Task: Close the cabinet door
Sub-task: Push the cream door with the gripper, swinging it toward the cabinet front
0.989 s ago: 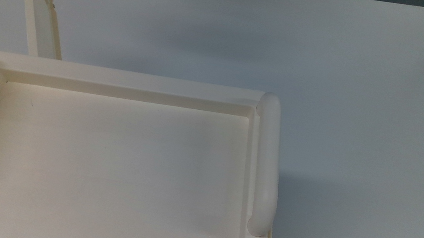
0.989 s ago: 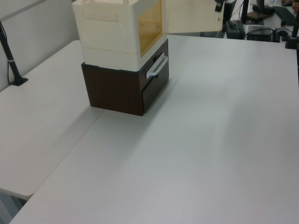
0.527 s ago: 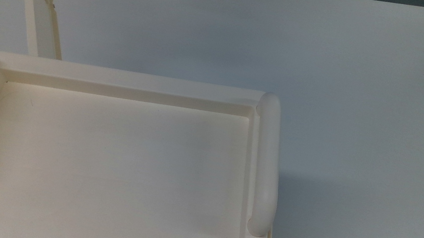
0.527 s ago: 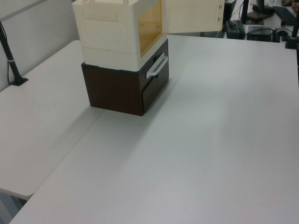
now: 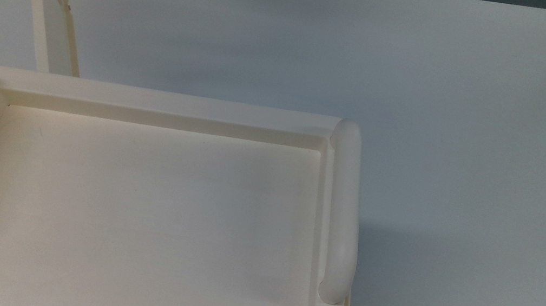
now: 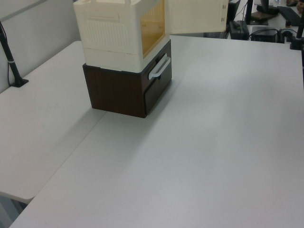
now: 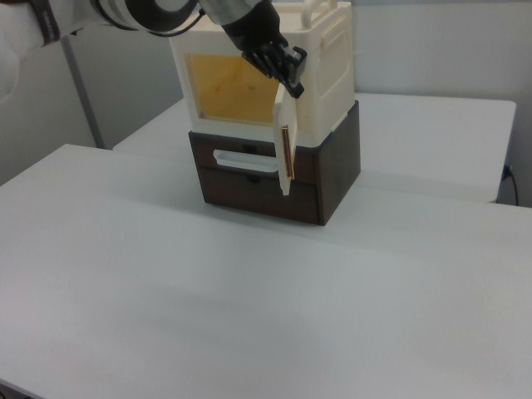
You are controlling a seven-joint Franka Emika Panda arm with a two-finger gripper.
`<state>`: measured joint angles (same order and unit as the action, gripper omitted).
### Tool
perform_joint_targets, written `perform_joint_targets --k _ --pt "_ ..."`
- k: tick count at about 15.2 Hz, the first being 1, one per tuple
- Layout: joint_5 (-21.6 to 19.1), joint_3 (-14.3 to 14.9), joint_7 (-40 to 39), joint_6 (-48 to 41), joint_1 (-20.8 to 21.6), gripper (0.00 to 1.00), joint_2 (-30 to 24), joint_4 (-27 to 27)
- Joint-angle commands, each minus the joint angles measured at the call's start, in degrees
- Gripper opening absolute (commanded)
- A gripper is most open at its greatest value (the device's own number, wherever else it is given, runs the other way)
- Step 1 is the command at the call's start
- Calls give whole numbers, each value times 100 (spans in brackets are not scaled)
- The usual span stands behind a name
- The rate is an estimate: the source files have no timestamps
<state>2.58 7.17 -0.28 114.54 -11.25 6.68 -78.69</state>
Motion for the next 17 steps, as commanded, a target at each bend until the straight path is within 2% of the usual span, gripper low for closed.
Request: perform_joint_targets --k 1,5,10,12,17 --pt "-109 39 -200 138 9 0 -35 -67" --pt "-144 -49 -148 86 96 0 -35 -163" --pt "-153 -58 10 42 728 0 -35 -234" --pt "-170 -58 526 103 921 0 -26 -217" --pt "-179 -75 784 234 1177 0 193 -217"
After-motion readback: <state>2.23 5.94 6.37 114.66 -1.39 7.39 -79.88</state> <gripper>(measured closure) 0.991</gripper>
